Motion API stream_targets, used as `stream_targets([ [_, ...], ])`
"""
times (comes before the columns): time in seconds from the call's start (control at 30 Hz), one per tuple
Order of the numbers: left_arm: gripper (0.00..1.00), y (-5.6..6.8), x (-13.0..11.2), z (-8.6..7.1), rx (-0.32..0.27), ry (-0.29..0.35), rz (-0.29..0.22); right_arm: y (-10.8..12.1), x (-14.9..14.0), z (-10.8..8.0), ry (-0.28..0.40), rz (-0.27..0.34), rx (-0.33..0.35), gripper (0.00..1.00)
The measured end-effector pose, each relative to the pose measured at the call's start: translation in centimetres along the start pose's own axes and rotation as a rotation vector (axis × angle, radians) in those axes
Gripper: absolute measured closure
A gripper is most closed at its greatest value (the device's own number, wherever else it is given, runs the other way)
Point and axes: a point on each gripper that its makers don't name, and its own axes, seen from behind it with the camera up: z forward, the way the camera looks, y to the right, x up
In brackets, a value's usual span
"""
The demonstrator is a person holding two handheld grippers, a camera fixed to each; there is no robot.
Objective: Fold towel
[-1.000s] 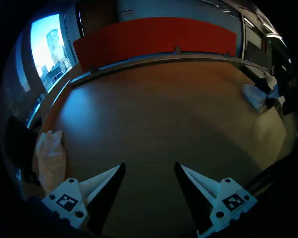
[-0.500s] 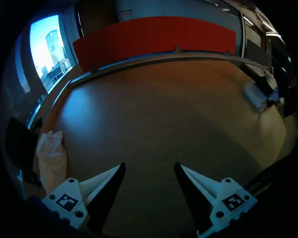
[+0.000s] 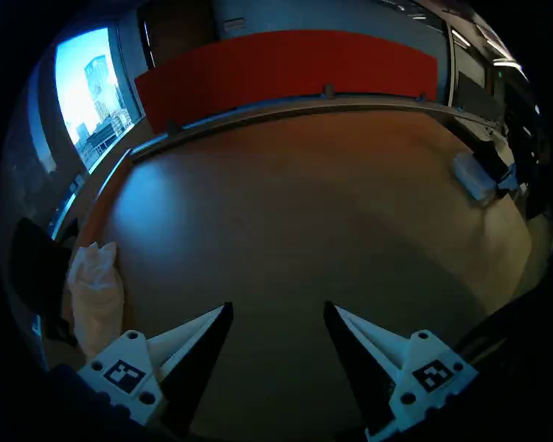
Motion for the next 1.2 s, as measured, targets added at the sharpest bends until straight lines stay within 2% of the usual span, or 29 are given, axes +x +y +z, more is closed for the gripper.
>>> stream_targets([
  [0.23,0.09,0.3,0.1,0.2,-0.008,0.002,0.001,-0.4,0.5,-0.5,0.022,-0.001,0.004,0.66],
  [0.37,0.09,0.4,0.3,0.3,-0.012,0.003,0.003,-0.6,0.8,-1.0,0.037,-0.004,0.007,0.45],
  [0.57,0.09,0.5,0.3,0.3,-0.016,0.005,0.005,-1.5,1.5,-1.3,0.058,-0.008,0.025,0.34],
  [0.93,0.09,0.2,0.2,0.1,-0.013,0.009,0.000,-4.5,3.7,-1.1,0.104,0.001,0.068,0.31],
  [1.2,0.09,-0.2,-0.1,-0.1,-0.006,0.009,-0.009,-7.7,5.3,-0.6,0.129,-0.005,0.113,0.31],
])
